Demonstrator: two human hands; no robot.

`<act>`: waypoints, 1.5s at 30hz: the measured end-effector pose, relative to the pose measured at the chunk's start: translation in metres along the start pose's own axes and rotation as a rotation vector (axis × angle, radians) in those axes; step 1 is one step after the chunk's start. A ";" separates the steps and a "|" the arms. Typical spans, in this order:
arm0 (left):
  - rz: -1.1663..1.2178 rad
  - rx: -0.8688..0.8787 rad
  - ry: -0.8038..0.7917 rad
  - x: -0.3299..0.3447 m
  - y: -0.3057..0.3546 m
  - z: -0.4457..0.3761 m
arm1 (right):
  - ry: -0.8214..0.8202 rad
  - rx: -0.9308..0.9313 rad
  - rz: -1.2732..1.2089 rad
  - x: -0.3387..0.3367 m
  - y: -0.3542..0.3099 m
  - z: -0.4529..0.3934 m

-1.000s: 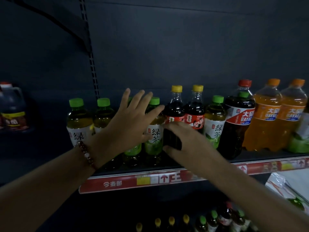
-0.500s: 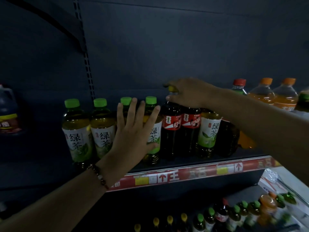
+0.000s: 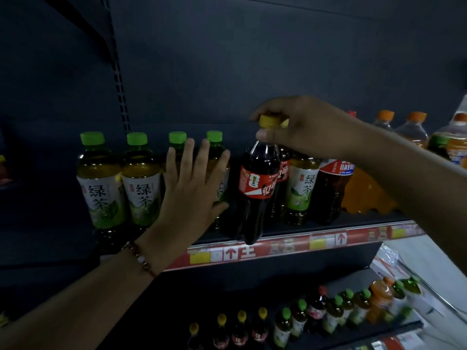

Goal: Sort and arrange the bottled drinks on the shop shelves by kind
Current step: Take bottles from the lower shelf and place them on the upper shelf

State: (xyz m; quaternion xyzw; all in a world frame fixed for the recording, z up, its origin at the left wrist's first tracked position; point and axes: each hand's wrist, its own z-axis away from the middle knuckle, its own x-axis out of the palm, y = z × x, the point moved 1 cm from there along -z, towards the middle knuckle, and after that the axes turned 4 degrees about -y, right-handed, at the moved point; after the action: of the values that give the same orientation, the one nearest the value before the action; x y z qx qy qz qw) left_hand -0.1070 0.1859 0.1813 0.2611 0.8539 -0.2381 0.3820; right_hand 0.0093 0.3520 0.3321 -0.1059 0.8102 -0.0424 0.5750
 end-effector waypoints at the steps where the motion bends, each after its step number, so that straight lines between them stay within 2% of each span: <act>1: 0.090 0.023 0.019 -0.005 0.005 0.008 | 0.011 -0.001 -0.022 -0.003 -0.001 0.008; 3: 0.399 0.057 0.065 -0.019 0.020 0.030 | 0.027 -0.006 -0.064 -0.009 -0.003 0.025; 4: 0.632 0.042 0.053 -0.028 0.031 0.042 | 0.031 -0.010 -0.084 -0.009 -0.003 0.034; 7: 1.306 -0.084 -0.137 -0.050 0.075 0.081 | 0.032 -0.041 -0.147 -0.005 -0.004 0.062; 10: 1.561 -0.222 -0.136 -0.054 0.121 0.105 | 0.031 -0.057 -0.252 0.006 -0.001 0.095; 15: 1.714 -0.427 -0.259 -0.045 0.194 0.128 | 0.043 -0.007 -0.517 0.046 0.023 0.159; 19: 1.854 -0.631 -0.359 -0.034 0.257 0.153 | 0.022 0.213 -0.864 0.091 0.068 0.236; 21: 1.959 -0.753 -0.368 -0.033 0.290 0.166 | -0.090 0.378 -1.026 0.119 0.088 0.290; 24: 2.026 -0.944 -0.385 -0.042 0.339 0.182 | -0.347 0.566 -1.442 0.147 0.104 0.374; 26: 2.029 -1.064 -0.448 -0.050 0.370 0.192 | -0.471 0.651 -1.551 0.154 0.113 0.420; 28: 2.015 -1.155 -0.518 -0.056 0.397 0.203 | -0.460 0.672 -1.554 0.154 0.122 0.455; 31: 2.010 -1.266 -0.526 -0.064 0.425 0.213 | -0.399 0.735 -1.439 0.153 0.127 0.493; 35: 2.116 -1.544 -0.540 -0.060 0.446 0.227 | -0.354 0.819 -1.035 0.155 0.124 0.535; 39: 2.191 -1.772 -0.493 -0.050 0.460 0.252 | -0.358 0.677 -0.656 0.157 0.123 0.559; 42: 2.228 -1.846 -0.460 -0.045 0.467 0.271 | -0.387 0.629 -0.653 0.158 0.124 0.567; 45: 2.247 -1.813 -0.472 -0.042 0.467 0.283 | -0.474 0.704 -0.848 0.162 0.136 0.573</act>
State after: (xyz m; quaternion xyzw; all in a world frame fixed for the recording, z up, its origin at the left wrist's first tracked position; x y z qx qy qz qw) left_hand 0.3591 0.3535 -0.0512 0.4066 -0.0220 0.7503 0.5209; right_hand 0.4809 0.4788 -0.0354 -0.2297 0.4843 -0.5092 0.6734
